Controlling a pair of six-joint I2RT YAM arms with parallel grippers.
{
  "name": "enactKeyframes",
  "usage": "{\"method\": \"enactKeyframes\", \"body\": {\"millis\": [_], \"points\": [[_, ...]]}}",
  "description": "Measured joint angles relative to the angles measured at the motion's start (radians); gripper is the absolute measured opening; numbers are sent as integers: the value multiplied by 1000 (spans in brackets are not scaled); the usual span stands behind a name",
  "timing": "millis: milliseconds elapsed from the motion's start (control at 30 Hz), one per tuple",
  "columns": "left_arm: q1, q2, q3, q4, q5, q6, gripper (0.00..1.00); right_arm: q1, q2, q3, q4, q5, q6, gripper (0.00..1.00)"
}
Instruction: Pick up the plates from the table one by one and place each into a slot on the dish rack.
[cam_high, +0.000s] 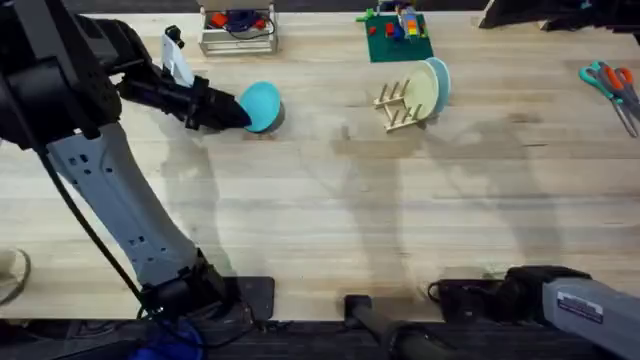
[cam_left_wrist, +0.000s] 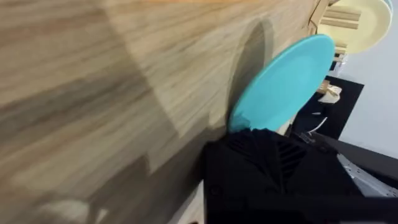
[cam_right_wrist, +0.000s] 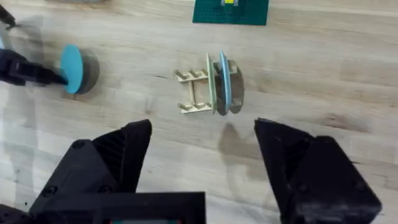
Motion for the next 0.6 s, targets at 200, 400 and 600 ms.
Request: {"method": "enactKeyframes", "body": {"millis": [200, 400, 600], "points": [[0, 0, 0, 0, 0, 0, 40, 0, 0, 0, 1, -8, 0, 994], [0, 0, 0, 0, 0, 0, 40, 20, 35, 3, 14, -43, 1, 994], [0, 0, 0, 0, 0, 0, 40, 121, 118, 3, 127, -84, 1, 994]]}}
